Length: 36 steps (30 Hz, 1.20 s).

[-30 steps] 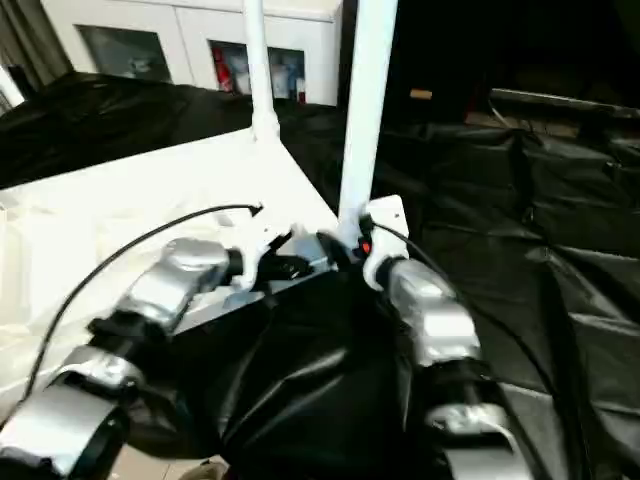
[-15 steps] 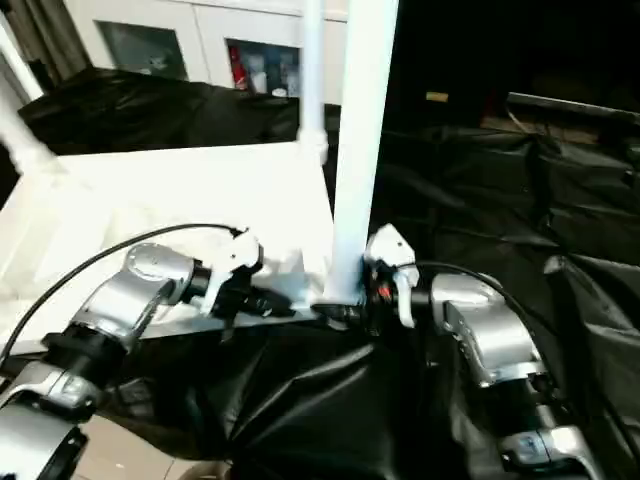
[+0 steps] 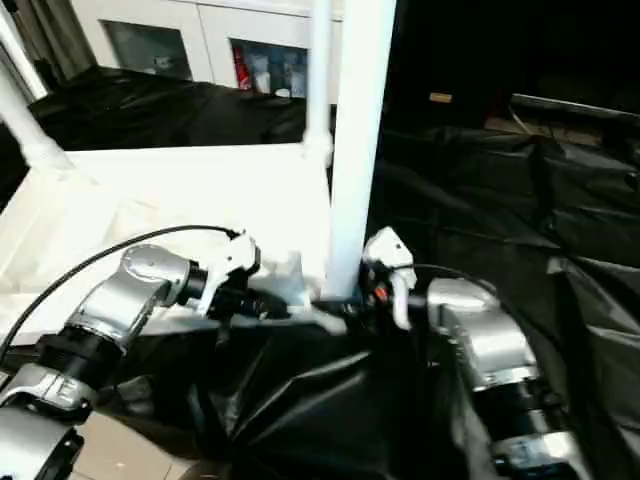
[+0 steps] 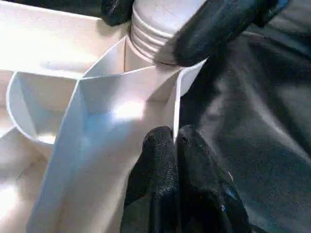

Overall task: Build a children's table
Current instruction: Rotate leg to tighten

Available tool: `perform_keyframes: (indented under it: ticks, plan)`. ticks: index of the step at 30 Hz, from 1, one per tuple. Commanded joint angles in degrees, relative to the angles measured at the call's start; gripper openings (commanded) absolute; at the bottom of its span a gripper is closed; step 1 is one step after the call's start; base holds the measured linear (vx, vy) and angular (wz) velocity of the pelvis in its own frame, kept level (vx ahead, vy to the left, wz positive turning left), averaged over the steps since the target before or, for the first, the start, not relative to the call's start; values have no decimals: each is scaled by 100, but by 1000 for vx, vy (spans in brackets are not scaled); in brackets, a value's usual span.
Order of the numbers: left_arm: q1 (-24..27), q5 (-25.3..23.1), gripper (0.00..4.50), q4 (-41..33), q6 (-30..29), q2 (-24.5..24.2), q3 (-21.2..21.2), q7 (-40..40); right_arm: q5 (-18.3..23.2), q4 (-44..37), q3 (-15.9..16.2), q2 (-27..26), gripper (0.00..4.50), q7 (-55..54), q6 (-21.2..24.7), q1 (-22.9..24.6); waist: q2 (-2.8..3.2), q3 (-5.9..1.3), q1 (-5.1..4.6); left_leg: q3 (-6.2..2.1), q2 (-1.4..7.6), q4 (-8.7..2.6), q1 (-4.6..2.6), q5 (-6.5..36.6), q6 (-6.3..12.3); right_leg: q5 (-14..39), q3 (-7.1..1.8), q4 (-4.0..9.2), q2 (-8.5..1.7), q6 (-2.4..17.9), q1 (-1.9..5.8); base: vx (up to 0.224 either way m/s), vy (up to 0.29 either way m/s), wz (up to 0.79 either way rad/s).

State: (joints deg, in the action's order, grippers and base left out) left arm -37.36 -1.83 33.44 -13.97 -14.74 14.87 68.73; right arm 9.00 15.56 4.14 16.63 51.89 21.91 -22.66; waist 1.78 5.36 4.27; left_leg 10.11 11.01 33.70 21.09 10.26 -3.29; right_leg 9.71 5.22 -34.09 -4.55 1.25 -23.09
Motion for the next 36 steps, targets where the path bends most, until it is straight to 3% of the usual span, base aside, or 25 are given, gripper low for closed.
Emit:
perform_keyframes:
  ticks: [1,3,6,9,11,13,17,24,28,30,33,34,36]
  plan:
    - [-379,10,0,150,-77,648,68,-779,-95,332,369,-765,271,-826,-52,-164,-68,-410,-41,-74,215,-414,-63,1154,181,2008,-317,490,-435,1086,268,0,0,0]
    - [-514,-41,0,347,-88,827,-5,-1200,-172,596,206,-1027,270,-1417,-67,-262,-71,-401,-110,-82,199,-425,-63,1294,111,2131,-309,514,-426,1048,276,0,0,0]
    - [-716,-55,0,621,-69,1088,-146,-1810,-266,923,29,-1389,269,-2169,-106,-425,-63,-422,-130,-82,193,-417,-64,1237,122,1980,-315,501,-427,1065,280,0,0,0]
    - [-811,-43,0,722,-41,1236,-234,-2003,-439,1007,174,-1553,269,-2271,-302,-499,-54,-433,-124,-67,190,-403,-52,1091,197,1586,-323,472,-416,1151,290,0,0,0]
    - [-815,-64,0,723,-16,1262,-237,-1977,-249,950,71,-1665,337,-2068,-209,-491,-64,-444,-114,-64,185,-395,-38,1007,300,1465,-324,459,-423,1167,317,0,0,0]
    - [-786,-42,0,674,30,1257,-218,-1830,-60,822,8,-1668,336,-1830,-63,-468,-64,-456,-110,-60,189,-389,-34,901,370,1333,-323,442,-419,1210,319,0,0,0]
    - [-629,-5,0,479,183,1087,-63,-1347,-126,626,276,-1236,387,-1297,-161,-421,-73,-458,-106,-60,191,-387,-34,947,397,1410,-316,450,-420,1213,337,0,0,0]
    - [-378,135,0,138,196,737,78,-554,159,27,448,-443,387,53,-107,-242,-73,-477,-76,-49,214,-356,-16,763,603,982,-323,393,-423,1381,356,0,0,0]
    - [-205,322,0,-188,199,427,173,231,348,-309,561,106,387,929,51,-165,-81,-450,-54,-47,233,-364,-17,864,613,1215,-315,405,-414,1374,348,0,0,0]
    - [-186,338,0,-227,186,396,181,308,356,-340,580,155,387,1018,59,-155,-69,-447,-49,-39,240,-364,-38,942,590,1350,-315,425,-418,1360,314,0,0,0]
    - [-90,382,0,-426,95,230,229,644,350,-442,678,368,387,1362,56,-120,-74,-439,-31,-53,248,-378,-39,1007,506,1501,-317,427,-429,1316,322,0,0,0]
    - [-61,395,0,-480,78,170,245,761,344,-470,723,433,362,1460,54,-108,-71,-436,-29,-52,245,-378,-38,1002,497,1504,-318,426,-421,1297,313,0,0,0]
    - [-30,412,0,-533,59,97,260,867,325,-513,764,496,356,1601,80,-90,-73,-444,-20,-52,242,-375,-39,980,484,1496,-321,423,-426,1301,315,0,0,0]
